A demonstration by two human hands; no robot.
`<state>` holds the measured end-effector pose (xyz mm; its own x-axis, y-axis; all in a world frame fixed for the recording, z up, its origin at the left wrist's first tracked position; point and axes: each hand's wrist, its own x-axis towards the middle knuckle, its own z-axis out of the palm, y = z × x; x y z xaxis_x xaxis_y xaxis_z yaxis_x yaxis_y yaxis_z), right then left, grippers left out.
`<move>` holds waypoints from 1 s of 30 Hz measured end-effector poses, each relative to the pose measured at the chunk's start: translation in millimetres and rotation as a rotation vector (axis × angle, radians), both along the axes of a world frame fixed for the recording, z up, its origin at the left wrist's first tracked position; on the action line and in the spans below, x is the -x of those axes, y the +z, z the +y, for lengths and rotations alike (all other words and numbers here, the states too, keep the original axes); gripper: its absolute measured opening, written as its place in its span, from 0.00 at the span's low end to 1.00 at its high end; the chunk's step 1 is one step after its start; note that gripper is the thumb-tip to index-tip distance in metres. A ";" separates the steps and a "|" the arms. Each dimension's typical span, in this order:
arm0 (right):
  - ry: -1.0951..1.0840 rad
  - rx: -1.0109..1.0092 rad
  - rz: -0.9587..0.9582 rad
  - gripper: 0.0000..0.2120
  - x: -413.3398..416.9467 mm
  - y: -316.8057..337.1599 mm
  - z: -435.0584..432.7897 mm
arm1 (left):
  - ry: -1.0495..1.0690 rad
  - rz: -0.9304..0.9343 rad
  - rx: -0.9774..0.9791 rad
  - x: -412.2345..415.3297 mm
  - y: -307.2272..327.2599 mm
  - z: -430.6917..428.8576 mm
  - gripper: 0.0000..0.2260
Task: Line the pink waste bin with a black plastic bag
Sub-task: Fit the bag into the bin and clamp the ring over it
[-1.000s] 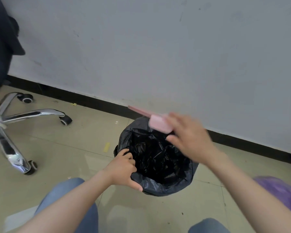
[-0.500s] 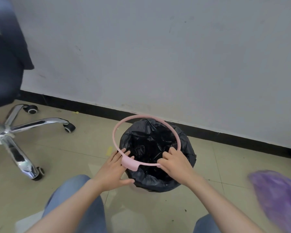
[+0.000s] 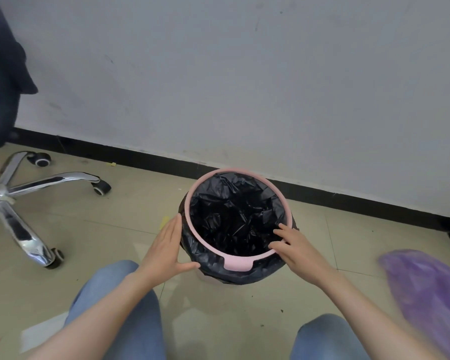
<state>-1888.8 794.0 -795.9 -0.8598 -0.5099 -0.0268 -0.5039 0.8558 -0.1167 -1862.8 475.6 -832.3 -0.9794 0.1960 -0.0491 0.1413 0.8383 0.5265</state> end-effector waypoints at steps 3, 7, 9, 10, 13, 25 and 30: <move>-0.009 0.041 -0.024 0.08 -5.4 -1.2 7.7 | -0.032 0.011 0.087 0.1 2.5 -1.0 0.50; -0.014 0.066 -0.130 0.12 -9.5 0.6 5.3 | -0.090 -0.054 0.100 3.4 6.9 -2.8 0.47; -0.049 0.105 -0.167 0.14 -11.8 2.3 4.1 | -0.066 -0.117 -0.010 4.2 13.6 -1.8 0.45; -0.076 0.126 -0.195 0.18 -13.8 5.2 1.6 | -0.025 -0.137 -0.092 5.5 17.8 0.3 0.41; -0.249 0.307 -0.198 0.31 -14.0 14.1 -7.6 | 0.200 -0.073 -0.337 19.5 28.5 15.0 0.15; -0.202 0.149 -0.081 0.25 6.0 20.9 -49.6 | 0.357 -0.135 -0.347 44.6 29.8 42.9 0.30; 0.053 -0.111 -0.284 0.18 -26.0 9.2 -64.4 | 0.341 -0.069 -0.531 38.6 39.4 41.5 0.29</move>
<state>-1862.7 729.6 -786.6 -0.7823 -0.5346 -0.3197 -0.5090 0.8445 -0.1666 -1901.4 517.1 -792.9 -0.9892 -0.1112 -0.0960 -0.1364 0.4524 0.8813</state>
